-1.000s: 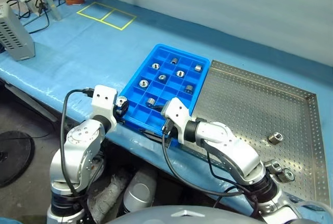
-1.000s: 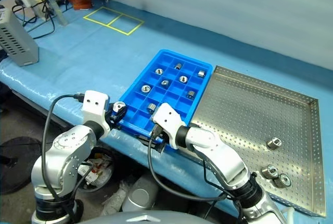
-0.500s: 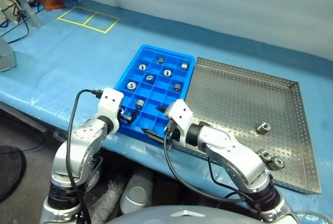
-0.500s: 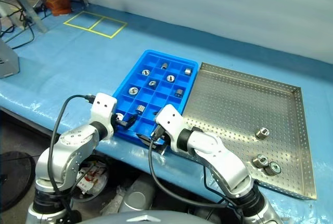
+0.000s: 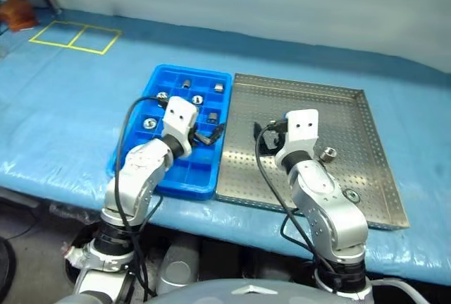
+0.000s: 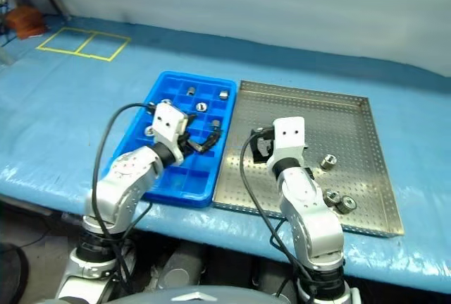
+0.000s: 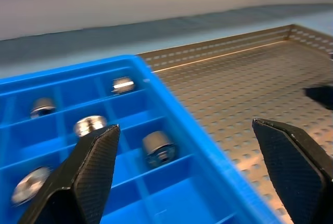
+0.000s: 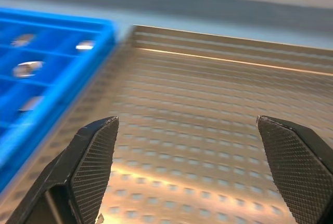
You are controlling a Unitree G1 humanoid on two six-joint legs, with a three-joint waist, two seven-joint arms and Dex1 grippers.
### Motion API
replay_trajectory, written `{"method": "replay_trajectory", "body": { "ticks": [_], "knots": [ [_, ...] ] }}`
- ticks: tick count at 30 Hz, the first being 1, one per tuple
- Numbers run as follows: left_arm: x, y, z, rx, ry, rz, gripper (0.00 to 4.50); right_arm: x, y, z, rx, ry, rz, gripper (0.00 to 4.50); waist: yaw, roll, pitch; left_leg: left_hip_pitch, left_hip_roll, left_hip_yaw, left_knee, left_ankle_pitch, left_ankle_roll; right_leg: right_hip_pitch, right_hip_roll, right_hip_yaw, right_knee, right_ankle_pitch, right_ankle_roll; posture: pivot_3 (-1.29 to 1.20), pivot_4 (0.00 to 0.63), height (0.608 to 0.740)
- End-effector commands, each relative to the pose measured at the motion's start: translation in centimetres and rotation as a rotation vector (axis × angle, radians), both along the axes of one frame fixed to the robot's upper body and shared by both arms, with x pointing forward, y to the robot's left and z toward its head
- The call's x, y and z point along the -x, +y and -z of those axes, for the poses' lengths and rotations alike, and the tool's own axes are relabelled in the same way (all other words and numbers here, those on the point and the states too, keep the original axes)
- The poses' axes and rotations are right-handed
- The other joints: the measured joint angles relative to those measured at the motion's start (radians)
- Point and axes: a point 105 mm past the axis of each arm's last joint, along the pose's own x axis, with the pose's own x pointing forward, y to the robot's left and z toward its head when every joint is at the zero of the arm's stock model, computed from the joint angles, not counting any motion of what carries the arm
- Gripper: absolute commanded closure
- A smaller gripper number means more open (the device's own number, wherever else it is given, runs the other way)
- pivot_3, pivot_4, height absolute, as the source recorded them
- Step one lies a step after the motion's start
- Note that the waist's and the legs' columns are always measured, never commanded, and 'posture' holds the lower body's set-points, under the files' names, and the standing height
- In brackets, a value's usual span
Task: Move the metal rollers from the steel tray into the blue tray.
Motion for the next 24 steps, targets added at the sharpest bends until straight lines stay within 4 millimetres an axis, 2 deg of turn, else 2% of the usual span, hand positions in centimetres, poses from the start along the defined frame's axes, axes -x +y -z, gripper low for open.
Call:
{"method": "replay_trajectory", "body": {
  "ticks": [1, 4, 6, 16, 20, 24],
  "knots": [
    [1.6, -2.0, 0.2, 0.022, 0.003, 0.132, 0.06, -0.8, -1.8, 0.1, 0.04, 0.007, 0.144, 0.0, -0.039, 0.0, 0.0, 0.001, 0.0, 0.0, 0.0, 0.0, 0.0, 0.0, 0.0, 0.001, 0.0, 0.0, 0.0, 0.1, 0.15, 0.74],
    [3.0, -3.1, 0.8, 0.017, 0.024, 0.231, 0.06, -1.6, -2.7, 0.6, 0.019, 0.029, 0.216, 0.0, -0.085, 0.0, 0.0, 0.002, 0.0, 0.0, 0.0, 0.0, 0.0, 0.001, 0.001, 0.002, 0.001, 0.001, 0.001, 0.09, 0.15, 0.74],
    [3.8, -3.5, 1.1, 0.012, 0.037, 0.286, 0.06, -2.1, -3.3, 1.0, -0.008, 0.04, 0.253, 0.0, -0.098, 0.001, 0.0, 0.002, 0.0, 0.0, 0.0, 0.001, 0.001, 0.0, 0.001, 0.002, 0.003, 0.001, 0.002, 0.09, 0.15, 0.74],
    [6.1, -4.3, 1.7, -0.007, 0.061, 0.409, 0.06, -4.1, -4.1, 3.2, -0.157, 0.111, 0.314, 0.0, -0.109, 0.002, 0.001, 0.012, 0.0, 0.002, -0.001, 0.002, 0.002, 0.007, 0.001, 0.005, 0.006, -0.001, -0.002, 0.11, 0.15, 0.74],
    [6.3, -4.4, 1.8, -0.003, 0.066, 0.415, 0.06, -4.2, -4.7, 5.0, -0.184, 0.179, 0.373, 0.0, -0.109, 0.002, 0.001, 0.015, 0.0, 0.002, -0.002, 0.002, 0.002, 0.009, 0.0, 0.006, 0.005, -0.001, -0.002, 0.11, 0.15, 0.74],
    [6.5, -4.5, 1.8, 0.003, 0.068, 0.413, 0.06, -4.4, -4.8, 5.8, -0.186, 0.203, 0.39, 0.0, -0.109, 0.004, 0.002, 0.015, -0.001, 0.003, -0.003, 0.002, 0.003, 0.009, 0.0, 0.006, 0.004, -0.001, -0.001, 0.13, 0.15, 0.74]
  ]
}}
